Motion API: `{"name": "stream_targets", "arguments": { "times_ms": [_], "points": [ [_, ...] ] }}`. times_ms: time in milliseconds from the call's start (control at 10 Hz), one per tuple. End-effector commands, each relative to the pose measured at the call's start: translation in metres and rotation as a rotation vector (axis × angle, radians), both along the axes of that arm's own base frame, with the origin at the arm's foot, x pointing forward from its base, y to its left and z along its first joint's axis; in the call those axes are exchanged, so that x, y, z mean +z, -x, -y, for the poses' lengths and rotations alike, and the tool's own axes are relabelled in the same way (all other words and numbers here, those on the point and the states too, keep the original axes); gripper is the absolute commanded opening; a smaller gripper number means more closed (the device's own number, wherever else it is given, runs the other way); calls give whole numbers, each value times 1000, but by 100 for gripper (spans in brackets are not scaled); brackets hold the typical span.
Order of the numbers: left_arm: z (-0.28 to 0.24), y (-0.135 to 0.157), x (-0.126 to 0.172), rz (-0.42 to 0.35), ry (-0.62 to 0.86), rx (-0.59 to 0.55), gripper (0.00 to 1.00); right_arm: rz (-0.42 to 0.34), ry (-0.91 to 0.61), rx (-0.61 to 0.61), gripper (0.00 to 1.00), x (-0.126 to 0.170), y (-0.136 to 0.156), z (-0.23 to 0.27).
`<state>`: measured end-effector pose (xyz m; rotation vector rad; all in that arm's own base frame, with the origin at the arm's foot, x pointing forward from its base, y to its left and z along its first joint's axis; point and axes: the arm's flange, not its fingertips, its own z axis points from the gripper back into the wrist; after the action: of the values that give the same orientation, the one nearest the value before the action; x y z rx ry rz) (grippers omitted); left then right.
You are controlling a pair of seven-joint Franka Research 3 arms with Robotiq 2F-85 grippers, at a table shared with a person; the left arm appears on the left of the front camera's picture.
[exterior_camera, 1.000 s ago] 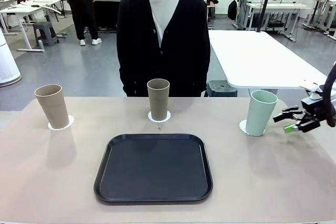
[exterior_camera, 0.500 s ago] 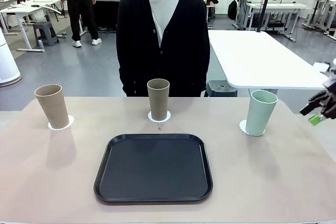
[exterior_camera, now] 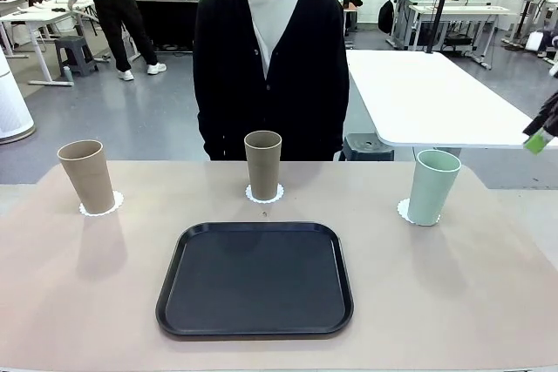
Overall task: Place coasters on the table and set cups on them.
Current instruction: Take one Reusable plastic cup from the Flat Tray and place it on a coaster set by the human.
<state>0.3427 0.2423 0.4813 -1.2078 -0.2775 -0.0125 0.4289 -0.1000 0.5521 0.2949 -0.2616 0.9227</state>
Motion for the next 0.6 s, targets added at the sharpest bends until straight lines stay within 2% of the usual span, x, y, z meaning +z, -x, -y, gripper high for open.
{"name": "stream_targets", "arguments": {
  "times_ms": [0,200,400,500],
  "points": [
    [-1,1,2,11,8,4,100,-68,88,-180,100,12,11,-17],
    [-1,1,2,11,8,4,100,-147,163,-227,100,33,22,-27],
    [-1,1,2,11,8,4,100,-189,185,-229,100,37,17,-29],
    [-1,1,2,11,8,4,100,-111,159,-241,100,33,23,-23]
  ]
}}
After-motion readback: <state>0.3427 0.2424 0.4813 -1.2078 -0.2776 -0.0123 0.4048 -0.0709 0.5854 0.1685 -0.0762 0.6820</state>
